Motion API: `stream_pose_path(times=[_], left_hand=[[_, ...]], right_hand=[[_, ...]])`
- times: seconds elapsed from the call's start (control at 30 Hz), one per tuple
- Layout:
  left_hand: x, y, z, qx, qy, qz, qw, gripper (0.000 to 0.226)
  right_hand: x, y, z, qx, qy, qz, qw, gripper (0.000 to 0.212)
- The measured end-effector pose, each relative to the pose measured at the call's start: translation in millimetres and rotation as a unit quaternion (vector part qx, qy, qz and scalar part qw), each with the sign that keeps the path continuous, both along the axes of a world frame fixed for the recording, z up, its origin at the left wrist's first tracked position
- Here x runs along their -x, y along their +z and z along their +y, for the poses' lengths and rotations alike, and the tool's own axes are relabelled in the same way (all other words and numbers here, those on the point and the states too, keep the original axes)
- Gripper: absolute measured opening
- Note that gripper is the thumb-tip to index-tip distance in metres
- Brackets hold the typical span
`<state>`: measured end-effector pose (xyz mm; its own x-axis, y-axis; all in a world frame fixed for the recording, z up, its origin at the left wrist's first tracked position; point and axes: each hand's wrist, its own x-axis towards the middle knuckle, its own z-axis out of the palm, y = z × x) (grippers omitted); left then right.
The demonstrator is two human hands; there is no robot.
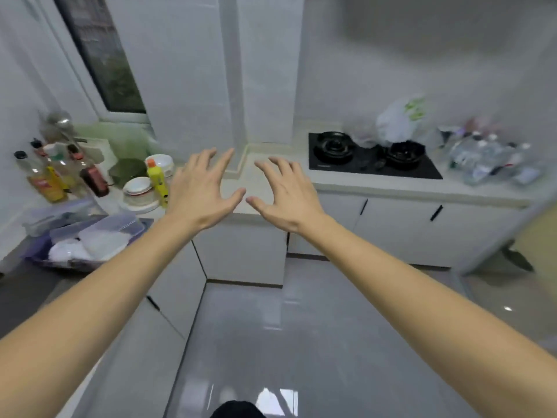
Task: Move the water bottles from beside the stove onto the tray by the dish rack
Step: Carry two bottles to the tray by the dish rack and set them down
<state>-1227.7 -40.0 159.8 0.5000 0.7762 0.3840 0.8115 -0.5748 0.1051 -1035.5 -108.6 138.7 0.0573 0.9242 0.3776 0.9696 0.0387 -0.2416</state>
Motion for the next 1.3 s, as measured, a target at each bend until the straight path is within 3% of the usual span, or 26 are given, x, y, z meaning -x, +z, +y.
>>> stream_pose_path(times=[0.3, 0.63, 0.9, 1.3], left_hand=[[-255, -17, 95, 0.015, -0.208, 0.008, 0.978, 0.082], [-518, -22, 91, -0.002, -0.395, 0.012, 0.918, 0.079], [-724, -50, 73, 0.036, -0.401, 0.025, 0.915, 0.072], [-952, -55, 51, 0.082, -0.388, 0.030, 0.917, 0.068]], right_hand=[[-220, -9, 23, -0.004, -0.208, -0.010, 0.978, 0.079], [-416, -18, -21, -0.010, -0.387, 0.020, 0.922, 0.076], [-617, -49, -77, 0.018, -0.443, 0.016, 0.896, 0.079], [-862, -44, -99, 0.043, -0.413, 0.004, 0.910, 0.071]])
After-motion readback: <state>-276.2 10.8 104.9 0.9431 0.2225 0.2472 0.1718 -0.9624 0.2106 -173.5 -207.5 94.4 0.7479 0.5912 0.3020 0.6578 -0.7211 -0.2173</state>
